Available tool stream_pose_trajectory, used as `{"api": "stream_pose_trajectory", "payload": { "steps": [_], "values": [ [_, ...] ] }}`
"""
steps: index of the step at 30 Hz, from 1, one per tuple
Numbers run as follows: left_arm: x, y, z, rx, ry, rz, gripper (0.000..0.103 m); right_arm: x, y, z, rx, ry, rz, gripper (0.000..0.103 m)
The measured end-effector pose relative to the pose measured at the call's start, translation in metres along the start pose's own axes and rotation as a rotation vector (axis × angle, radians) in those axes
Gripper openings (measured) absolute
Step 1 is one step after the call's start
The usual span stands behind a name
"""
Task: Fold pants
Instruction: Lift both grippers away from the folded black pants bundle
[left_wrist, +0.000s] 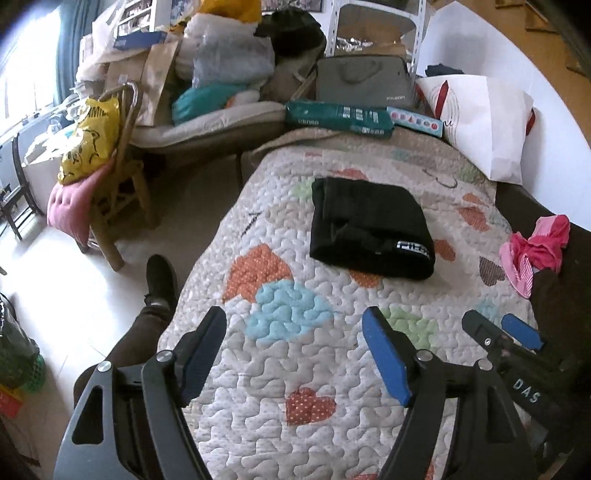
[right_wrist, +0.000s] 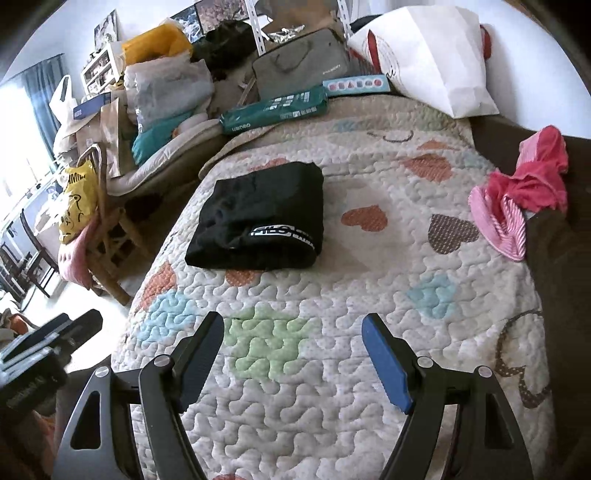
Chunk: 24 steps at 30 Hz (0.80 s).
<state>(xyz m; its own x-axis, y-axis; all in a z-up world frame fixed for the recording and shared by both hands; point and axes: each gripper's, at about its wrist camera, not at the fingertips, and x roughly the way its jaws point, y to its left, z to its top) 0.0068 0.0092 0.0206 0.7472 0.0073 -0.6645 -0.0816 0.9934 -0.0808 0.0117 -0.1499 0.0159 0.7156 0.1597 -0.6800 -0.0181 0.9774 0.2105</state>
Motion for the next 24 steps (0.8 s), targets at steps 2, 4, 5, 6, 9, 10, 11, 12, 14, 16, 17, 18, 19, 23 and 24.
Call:
{"api": "stream_pose_trajectory", "payload": {
  "steps": [2,4,5,6,9,10,11,12,14,16,17,18,19,23,24],
  "values": [
    [-0.003,-0.003,0.000,0.017,-0.007,0.001,0.076,-0.002,0.001,0.000,-0.005,-0.006,-0.006,0.083],
    [-0.005,-0.007,-0.002,0.034,-0.008,0.000,0.076,-0.002,0.000,-0.001,-0.005,-0.009,-0.010,0.083],
    [-0.005,-0.008,-0.003,0.041,-0.007,-0.001,0.076,-0.002,0.000,0.000,-0.004,-0.010,-0.011,0.083],
    [-0.004,-0.010,-0.003,0.048,-0.005,-0.004,0.077,-0.002,-0.001,-0.001,-0.002,-0.010,-0.011,0.084],
    [-0.003,-0.013,-0.006,0.056,0.006,-0.015,0.077,-0.001,-0.002,-0.001,0.003,-0.007,-0.013,0.084],
    [-0.002,-0.014,-0.007,0.056,0.010,-0.018,0.077,-0.001,-0.001,-0.001,0.003,-0.006,-0.013,0.084],
    [-0.002,-0.014,-0.007,0.057,0.013,-0.022,0.077,0.000,-0.002,-0.001,0.002,-0.005,-0.012,0.084],
    [-0.001,-0.015,-0.007,0.057,0.014,-0.023,0.077,0.000,-0.001,-0.001,0.002,-0.006,-0.012,0.084],
    [-0.001,-0.015,-0.008,0.058,0.013,-0.022,0.077,-0.001,-0.001,-0.001,0.004,-0.005,-0.014,0.084],
    [-0.001,-0.016,-0.008,0.058,0.013,-0.021,0.077,0.001,-0.002,-0.001,0.005,-0.002,-0.012,0.084],
    [-0.001,-0.016,-0.008,0.057,0.014,-0.021,0.077,0.002,-0.002,-0.002,0.006,0.000,-0.011,0.084],
    [-0.001,-0.016,-0.008,0.058,0.014,-0.022,0.077,0.003,-0.003,-0.001,0.006,0.001,-0.009,0.084],
    [-0.001,-0.016,-0.008,0.058,0.014,-0.021,0.077,0.003,-0.003,-0.002,0.006,0.002,-0.009,0.084],
    [0.000,-0.016,-0.008,0.058,0.017,-0.022,0.077,0.003,-0.003,-0.002,0.005,0.001,-0.009,0.084],
    [0.000,-0.016,-0.008,0.060,0.018,-0.023,0.077,0.003,-0.003,-0.001,0.005,0.002,-0.008,0.084]
  ]
}}
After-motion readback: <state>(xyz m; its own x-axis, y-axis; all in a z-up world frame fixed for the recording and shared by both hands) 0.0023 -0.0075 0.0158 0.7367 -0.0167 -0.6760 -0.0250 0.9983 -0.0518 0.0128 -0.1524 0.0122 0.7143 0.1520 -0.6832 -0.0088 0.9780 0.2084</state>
